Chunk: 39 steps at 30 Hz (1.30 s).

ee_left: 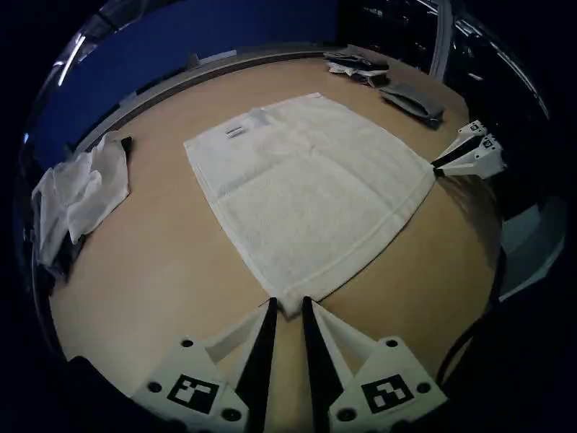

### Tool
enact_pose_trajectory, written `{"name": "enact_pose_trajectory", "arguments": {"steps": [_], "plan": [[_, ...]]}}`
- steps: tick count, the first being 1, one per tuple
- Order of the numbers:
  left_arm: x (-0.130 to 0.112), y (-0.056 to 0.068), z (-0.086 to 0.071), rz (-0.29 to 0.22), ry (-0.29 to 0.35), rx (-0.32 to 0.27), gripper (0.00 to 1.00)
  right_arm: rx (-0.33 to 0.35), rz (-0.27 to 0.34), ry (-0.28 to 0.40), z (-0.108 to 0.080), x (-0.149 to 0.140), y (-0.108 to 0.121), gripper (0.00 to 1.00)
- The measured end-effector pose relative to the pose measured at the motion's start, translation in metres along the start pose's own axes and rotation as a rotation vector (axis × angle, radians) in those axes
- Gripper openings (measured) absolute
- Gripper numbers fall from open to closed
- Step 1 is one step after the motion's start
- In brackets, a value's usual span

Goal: Fold towel

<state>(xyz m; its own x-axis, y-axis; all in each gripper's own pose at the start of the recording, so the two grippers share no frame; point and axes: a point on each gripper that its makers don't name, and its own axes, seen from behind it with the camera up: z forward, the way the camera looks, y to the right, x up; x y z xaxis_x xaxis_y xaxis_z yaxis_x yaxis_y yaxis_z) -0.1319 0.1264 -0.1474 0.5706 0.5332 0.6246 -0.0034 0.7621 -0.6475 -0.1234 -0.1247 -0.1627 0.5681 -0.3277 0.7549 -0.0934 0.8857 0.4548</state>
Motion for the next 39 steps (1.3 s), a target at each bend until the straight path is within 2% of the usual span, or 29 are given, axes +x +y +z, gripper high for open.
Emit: {"name": "enact_pose_trajectory", "arguments": {"steps": [11, 18, 29, 39], "plan": [[-0.002, 0.003, -0.003, 0.025, -0.012, -0.001, 0.12, -0.019, -0.008, 0.002, -0.001, 0.002, 0.003, 0.08], [-0.002, 0.007, -0.004, 0.026, -0.014, 0.0, 0.09, -0.019, 0.0, 0.005, -0.004, 0.004, 0.003, 0.07], [0.006, 0.01, -0.014, -0.036, 0.009, -0.01, 0.08, -0.02, 0.009, 0.021, -0.013, 0.01, 0.003, 0.07], [0.019, 0.013, -0.038, -0.103, 0.042, -0.013, 0.08, -0.018, 0.023, 0.063, -0.036, 0.03, 0.003, 0.07]]}}
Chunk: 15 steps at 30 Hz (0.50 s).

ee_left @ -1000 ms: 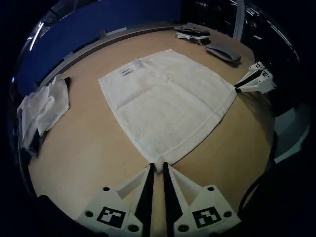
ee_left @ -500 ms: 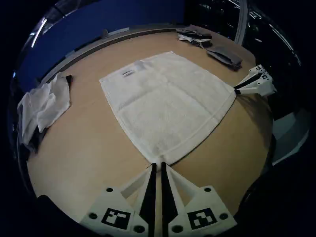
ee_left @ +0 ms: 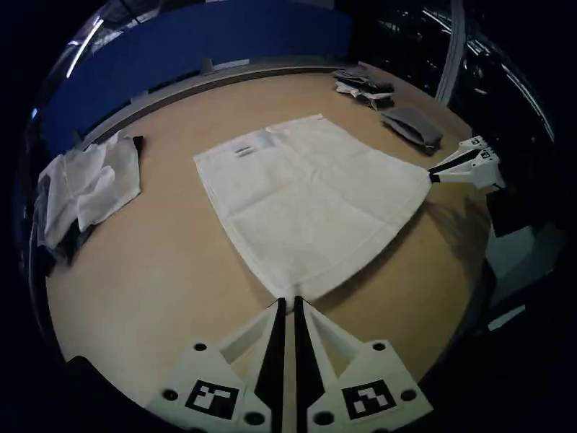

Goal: Fold towel

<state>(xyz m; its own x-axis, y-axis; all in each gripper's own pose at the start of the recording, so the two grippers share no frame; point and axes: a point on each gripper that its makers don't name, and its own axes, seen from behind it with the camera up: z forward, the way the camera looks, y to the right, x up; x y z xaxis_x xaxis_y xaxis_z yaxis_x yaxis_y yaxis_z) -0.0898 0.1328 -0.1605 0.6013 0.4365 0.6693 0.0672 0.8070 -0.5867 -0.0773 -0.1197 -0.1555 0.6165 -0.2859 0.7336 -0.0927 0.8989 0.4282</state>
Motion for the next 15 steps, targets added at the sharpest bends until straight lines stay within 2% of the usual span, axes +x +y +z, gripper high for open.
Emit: {"name": "enact_pose_trajectory", "arguments": {"steps": [5, 15], "plan": [[0.013, 0.0, -0.015, -0.033, 0.024, 0.006, 0.08, 0.001, 0.004, 0.024, -0.014, 0.011, -0.001, 0.07], [0.045, -0.003, -0.045, -0.06, 0.084, 0.028, 0.08, 0.002, 0.003, 0.08, -0.048, 0.041, -0.003, 0.07]]}}
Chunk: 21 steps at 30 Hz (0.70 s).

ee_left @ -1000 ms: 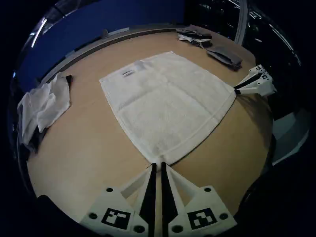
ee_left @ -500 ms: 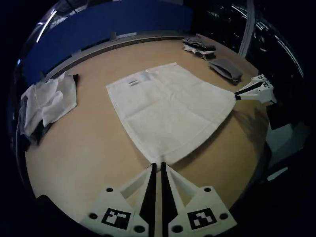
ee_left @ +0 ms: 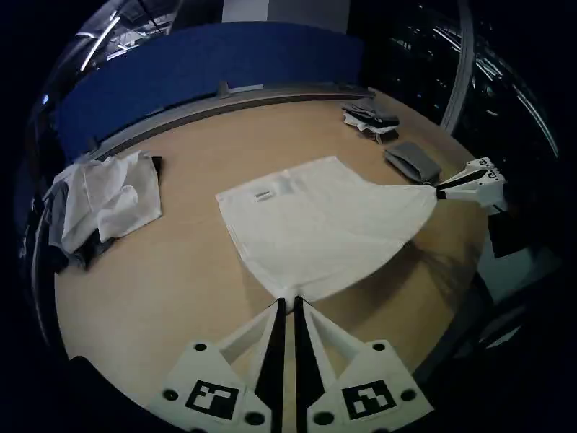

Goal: Fold towel

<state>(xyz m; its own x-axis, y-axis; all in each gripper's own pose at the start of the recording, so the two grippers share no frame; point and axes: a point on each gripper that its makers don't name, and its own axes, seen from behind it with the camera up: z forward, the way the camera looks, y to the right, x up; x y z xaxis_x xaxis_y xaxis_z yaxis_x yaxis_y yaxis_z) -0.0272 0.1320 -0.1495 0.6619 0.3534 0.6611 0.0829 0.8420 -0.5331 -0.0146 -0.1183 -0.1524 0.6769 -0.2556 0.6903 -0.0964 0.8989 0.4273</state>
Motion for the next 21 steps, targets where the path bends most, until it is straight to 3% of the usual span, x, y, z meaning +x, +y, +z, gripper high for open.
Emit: {"name": "enact_pose_trajectory", "arguments": {"steps": [8, 21], "plan": [[0.021, 0.005, -0.022, -0.049, 0.036, -0.006, 0.08, 0.001, 0.01, 0.031, -0.023, 0.015, -0.002, 0.06], [0.031, 0.01, -0.042, -0.083, 0.053, -0.005, 0.08, 0.016, 0.031, 0.049, -0.045, 0.023, -0.009, 0.06]]}}
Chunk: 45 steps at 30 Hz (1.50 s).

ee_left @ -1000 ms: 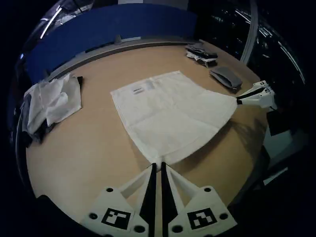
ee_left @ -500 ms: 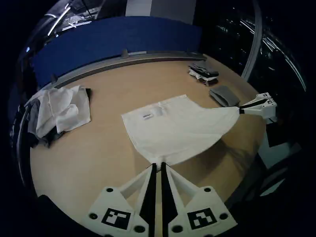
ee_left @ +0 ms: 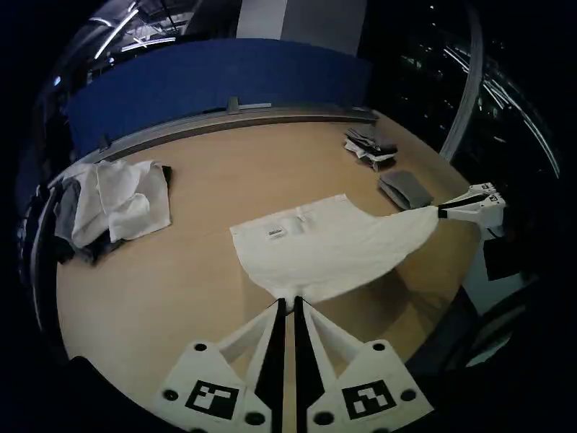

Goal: Fold towel

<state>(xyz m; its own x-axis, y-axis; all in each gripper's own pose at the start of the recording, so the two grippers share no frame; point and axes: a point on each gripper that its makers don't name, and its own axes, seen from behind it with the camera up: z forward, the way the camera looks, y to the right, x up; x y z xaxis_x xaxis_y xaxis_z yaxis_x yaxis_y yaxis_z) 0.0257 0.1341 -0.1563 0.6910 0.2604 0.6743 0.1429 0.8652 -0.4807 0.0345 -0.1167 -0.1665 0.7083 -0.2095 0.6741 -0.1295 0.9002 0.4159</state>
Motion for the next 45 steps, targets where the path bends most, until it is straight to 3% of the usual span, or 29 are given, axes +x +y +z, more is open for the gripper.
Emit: {"name": "enact_pose_trajectory", "arguments": {"steps": [6, 18, 29, 45], "plan": [[0.0, 0.001, 0.001, -0.03, -0.002, -0.002, 0.08, 0.002, 0.002, -0.005, 0.003, -0.001, 0.002, 0.07], [0.003, -0.007, 0.02, -0.076, -0.023, 0.015, 0.08, -0.003, 0.005, -0.036, 0.02, 0.0, 0.012, 0.06], [0.024, -0.027, 0.059, -0.11, -0.017, 0.047, 0.08, -0.022, 0.026, -0.058, 0.063, 0.013, 0.034, 0.06], [0.025, -0.054, 0.113, -0.142, -0.055, 0.071, 0.08, -0.038, 0.074, -0.084, 0.119, 0.023, 0.056, 0.06]]}}
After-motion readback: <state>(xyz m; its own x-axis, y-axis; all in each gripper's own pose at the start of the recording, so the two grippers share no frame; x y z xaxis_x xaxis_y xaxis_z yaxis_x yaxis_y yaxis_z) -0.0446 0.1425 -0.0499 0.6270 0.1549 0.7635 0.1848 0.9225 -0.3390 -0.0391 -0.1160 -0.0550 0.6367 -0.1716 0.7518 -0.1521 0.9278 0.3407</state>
